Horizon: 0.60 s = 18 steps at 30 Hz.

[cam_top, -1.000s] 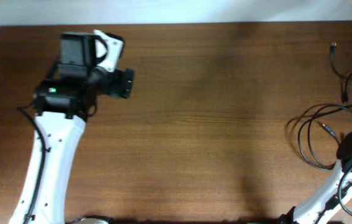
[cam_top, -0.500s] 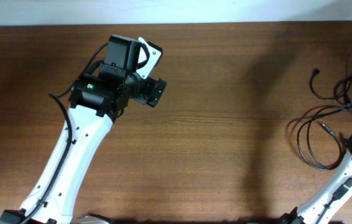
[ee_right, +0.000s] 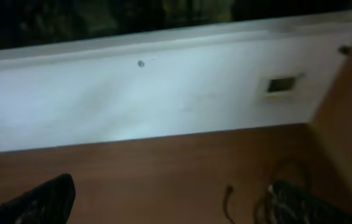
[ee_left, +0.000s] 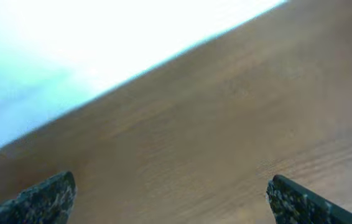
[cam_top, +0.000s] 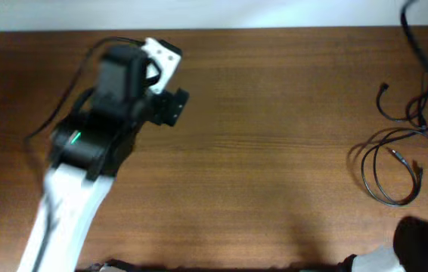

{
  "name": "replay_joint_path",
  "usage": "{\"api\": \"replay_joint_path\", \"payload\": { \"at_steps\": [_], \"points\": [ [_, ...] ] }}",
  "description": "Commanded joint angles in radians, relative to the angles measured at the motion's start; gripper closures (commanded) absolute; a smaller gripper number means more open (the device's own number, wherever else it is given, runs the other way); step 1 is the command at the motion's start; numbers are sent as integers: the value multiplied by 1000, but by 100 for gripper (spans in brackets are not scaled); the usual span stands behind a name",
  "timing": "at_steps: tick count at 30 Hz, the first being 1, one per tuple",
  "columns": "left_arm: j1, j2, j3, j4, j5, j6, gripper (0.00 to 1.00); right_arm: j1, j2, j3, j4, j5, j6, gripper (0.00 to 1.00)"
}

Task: Untangle cables

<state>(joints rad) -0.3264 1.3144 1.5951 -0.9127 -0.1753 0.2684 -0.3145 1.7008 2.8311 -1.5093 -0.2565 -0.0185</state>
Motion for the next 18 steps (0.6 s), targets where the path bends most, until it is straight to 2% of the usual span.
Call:
{"api": "replay_joint_path", "payload": {
  "at_steps": [1,4,8,12,14,16,18],
  "points": [
    [-1,-262,23,-19,-132,-23,0,1,-172,1,-72,107,-14,0],
    [-1,-472,23,-102,-219,-97,0,1,-350,0,-189,147,-14,0],
    [0,-669,23,-280,-329,-130,2,0,-697,-121,-189,172,0,1],
    [0,-832,23,-285,-423,-153,1,38,-1000,-201,-178,188,-4,1],
    [0,-893,23,-278,-435,-172,1,61,-1125,-201,-190,131,-5,1],
    [0,-921,23,-279,-455,-207,1,61,-1210,-236,-190,-6,-2,1],
    [0,-923,23,-294,-476,-233,1,66,-1279,-359,-190,-93,54,1]
  ]
}}
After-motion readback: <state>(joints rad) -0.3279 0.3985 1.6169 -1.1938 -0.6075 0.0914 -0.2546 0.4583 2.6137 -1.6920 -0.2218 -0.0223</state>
